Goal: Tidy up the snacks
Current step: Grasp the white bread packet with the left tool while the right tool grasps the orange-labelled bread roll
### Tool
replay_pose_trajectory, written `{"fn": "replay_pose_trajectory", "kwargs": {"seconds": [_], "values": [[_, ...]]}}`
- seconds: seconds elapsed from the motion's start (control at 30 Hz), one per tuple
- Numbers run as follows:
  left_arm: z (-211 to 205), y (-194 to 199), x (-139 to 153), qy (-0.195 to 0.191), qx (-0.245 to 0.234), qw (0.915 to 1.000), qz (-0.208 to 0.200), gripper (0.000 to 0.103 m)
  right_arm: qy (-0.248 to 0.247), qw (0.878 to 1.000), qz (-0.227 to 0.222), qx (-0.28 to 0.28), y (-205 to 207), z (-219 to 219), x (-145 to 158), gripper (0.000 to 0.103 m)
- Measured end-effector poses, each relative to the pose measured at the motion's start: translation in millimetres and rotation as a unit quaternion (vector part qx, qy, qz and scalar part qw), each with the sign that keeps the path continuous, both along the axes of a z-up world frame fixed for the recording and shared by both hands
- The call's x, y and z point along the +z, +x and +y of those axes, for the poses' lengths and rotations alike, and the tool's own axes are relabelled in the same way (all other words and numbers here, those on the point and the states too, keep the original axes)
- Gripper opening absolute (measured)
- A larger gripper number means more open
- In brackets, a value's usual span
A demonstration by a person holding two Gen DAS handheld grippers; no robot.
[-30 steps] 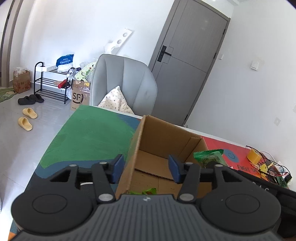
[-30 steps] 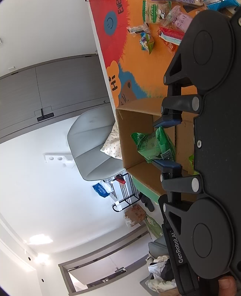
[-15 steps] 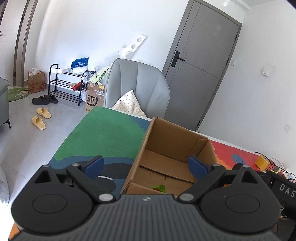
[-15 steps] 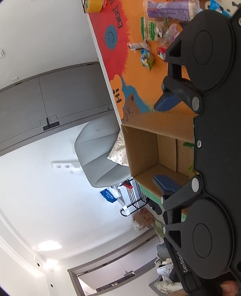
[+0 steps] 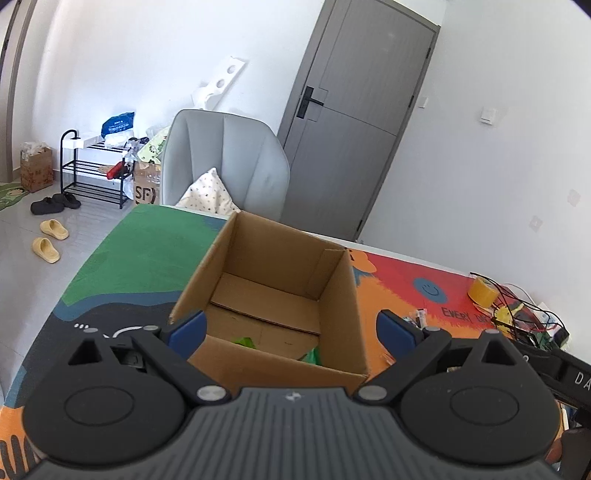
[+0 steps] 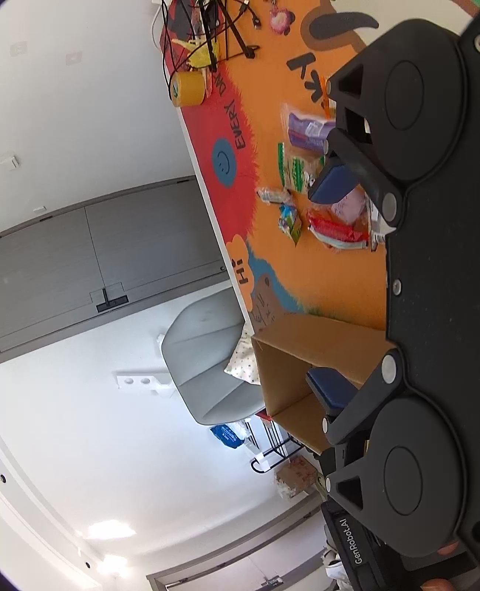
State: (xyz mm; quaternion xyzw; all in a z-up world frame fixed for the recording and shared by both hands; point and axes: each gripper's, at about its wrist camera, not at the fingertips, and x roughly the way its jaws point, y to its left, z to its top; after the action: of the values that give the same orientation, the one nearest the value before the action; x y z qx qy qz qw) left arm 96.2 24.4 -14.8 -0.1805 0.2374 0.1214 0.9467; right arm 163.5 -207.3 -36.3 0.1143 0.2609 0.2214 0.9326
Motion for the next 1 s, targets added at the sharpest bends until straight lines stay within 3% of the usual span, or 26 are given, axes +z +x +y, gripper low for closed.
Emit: {"fn": "replay_pose_trajectory", "kwargs": {"seconds": [0.43, 0.63, 0.77, 1.0], "values": [[-76, 9, -3, 0.024, -0.114, 0.9932, 0.007, 0.098, -0.011, 0.998, 0.012, -0.059, -5, -65, -14, 0.097], [-104, 15, -10, 0.016, -0.139, 0.99, 0.011, 0.098, -0.009, 0.997, 0.017, -0.077, -6, -93, -23, 0.097], [-123, 23, -14, 0.034, -0.153, 0.9874, 0.018, 0.097, -0.007, 0.996, 0.022, -0.084, -5, -107, -30, 0.096], [-142, 39, -29, 0.037, -0.169, 0.9842, 0.037, 0.095, -0.008, 0.995, 0.043, -0.091, 3, -119, -48, 0.088]]}}
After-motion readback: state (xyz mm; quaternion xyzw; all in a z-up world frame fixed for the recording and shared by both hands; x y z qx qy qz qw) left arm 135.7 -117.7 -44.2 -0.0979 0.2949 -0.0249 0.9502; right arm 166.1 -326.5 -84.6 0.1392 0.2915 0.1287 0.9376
